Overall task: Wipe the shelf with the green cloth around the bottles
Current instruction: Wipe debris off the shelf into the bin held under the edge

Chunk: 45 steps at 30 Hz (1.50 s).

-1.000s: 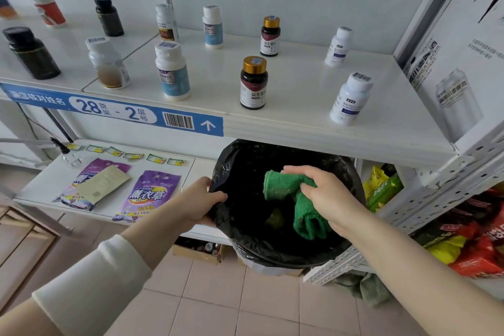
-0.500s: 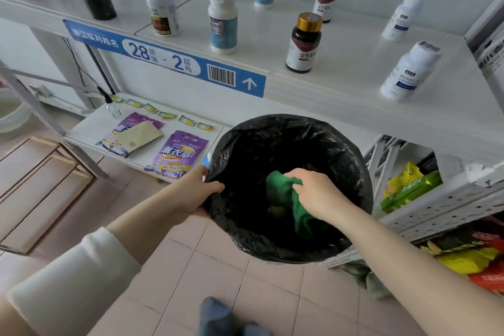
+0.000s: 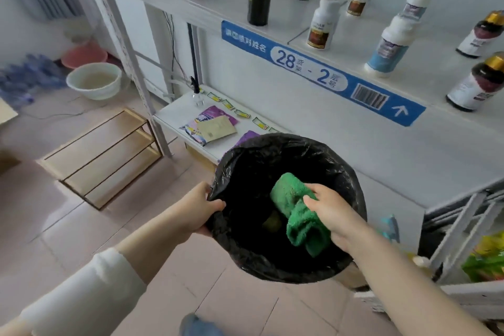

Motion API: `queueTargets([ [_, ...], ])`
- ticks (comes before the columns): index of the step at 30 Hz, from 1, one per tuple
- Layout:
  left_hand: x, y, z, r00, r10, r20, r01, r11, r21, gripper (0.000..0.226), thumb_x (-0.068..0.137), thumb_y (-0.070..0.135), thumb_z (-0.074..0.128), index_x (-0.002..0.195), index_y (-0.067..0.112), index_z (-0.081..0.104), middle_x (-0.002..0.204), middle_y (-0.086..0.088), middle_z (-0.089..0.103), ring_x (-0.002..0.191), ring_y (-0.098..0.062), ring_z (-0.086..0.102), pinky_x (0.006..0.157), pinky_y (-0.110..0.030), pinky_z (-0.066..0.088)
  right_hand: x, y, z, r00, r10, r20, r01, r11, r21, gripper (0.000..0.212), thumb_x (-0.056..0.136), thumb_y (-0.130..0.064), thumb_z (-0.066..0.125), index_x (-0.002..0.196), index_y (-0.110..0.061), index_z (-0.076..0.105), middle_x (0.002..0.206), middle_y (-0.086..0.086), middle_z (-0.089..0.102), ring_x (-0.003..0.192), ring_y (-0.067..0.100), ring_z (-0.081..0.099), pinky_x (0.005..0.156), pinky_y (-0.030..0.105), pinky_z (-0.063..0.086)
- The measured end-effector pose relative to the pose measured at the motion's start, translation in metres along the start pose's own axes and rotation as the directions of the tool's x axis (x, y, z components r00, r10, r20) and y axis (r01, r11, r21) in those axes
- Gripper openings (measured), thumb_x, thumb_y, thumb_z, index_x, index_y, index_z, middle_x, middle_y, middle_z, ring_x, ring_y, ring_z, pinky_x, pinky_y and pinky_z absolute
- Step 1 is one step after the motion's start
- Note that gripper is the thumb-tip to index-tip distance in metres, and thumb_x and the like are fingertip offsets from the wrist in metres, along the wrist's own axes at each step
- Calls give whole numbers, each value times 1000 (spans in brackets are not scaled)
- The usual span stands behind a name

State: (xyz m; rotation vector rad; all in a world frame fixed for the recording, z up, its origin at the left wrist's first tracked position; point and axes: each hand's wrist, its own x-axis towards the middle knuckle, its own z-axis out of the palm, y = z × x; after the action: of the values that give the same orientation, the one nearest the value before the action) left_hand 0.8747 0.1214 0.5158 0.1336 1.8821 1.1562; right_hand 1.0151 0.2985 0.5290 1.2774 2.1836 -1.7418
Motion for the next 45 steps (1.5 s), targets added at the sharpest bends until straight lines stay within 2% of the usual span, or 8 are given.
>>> queueTargets([
  [3, 5, -14, -57, 998, -28, -50, 25, 999, -47, 23, 91, 7, 51, 110, 12, 39, 100, -10, 56, 75, -22, 62, 44, -30, 57, 23, -24, 59, 1000, -11, 13, 13, 996, -93, 27, 97, -11, 41, 122, -14, 50, 113, 4, 57, 101, 20, 58, 88, 32, 49],
  [8, 24, -38, -140, 990, -59, -124, 51, 996, -67, 39, 91, 9, 50, 128, 9, 34, 120, -17, 53, 87, -28, 63, 53, -35, 58, 64, -62, 149, 996, -42, 75, 58, 971, -232, 27, 95, -14, 43, 122, -15, 50, 119, 5, 58, 104, 19, 58, 92, 33, 48],
  [14, 74, -66, -216, 967, -133, -217, 102, 984, -149, 31, 90, 11, 51, 119, 8, 38, 111, -14, 56, 86, -27, 63, 51, -33, 58, 121, -99, 227, 989, -67, 135, 111, 927, -358, 27, 96, -14, 41, 120, -16, 53, 108, 1, 56, 95, 15, 54, 82, 26, 43],
  [19, 139, -84, -265, 935, -229, -272, 158, 953, -260, 22, 91, 9, 48, 111, 11, 38, 91, -4, 53, 72, -17, 58, 41, -27, 54, 191, -121, 286, 985, -77, 154, 142, 867, -477, 27, 95, -15, 45, 119, -13, 55, 119, 8, 61, 104, 22, 57, 77, 22, 38],
  [24, 207, -88, -309, 897, -297, -327, 209, 938, -277, 19, 91, 10, 46, 107, 13, 37, 101, -9, 55, 84, -28, 62, 64, -44, 58, 268, -140, 336, 982, 23, 188, 84, 839, -538, 27, 95, -14, 46, 121, -11, 54, 121, 12, 60, 107, 25, 58, 81, 26, 41],
  [32, 299, -103, -389, 869, -352, -347, 271, 927, -261, 25, 89, 15, 48, 110, 12, 36, 105, -15, 57, 97, -37, 61, 79, -54, 53, 383, -183, 393, 965, 58, 257, 96, 831, -549, 28, 94, -13, 47, 121, -8, 55, 123, 10, 61, 115, 27, 55, 91, 31, 42],
  [36, 350, -118, -428, 869, -363, -337, 278, 920, -277, 25, 87, 16, 51, 107, 14, 36, 108, -15, 58, 97, -33, 61, 85, -54, 51, 432, -194, 428, 963, 132, 237, -12, 894, -447, 29, 94, -11, 46, 123, -8, 52, 126, 9, 58, 115, 26, 55, 96, 38, 46],
  [45, 484, -182, -461, 862, -406, -303, 340, 907, -248, 20, 87, 12, 51, 102, 13, 38, 94, -8, 58, 89, -27, 55, 85, -39, 45, 549, -153, 522, 941, 311, 137, -254, 911, -324, 32, 95, -9, 45, 127, -5, 50, 126, 12, 57, 114, 27, 56, 93, 35, 45],
])
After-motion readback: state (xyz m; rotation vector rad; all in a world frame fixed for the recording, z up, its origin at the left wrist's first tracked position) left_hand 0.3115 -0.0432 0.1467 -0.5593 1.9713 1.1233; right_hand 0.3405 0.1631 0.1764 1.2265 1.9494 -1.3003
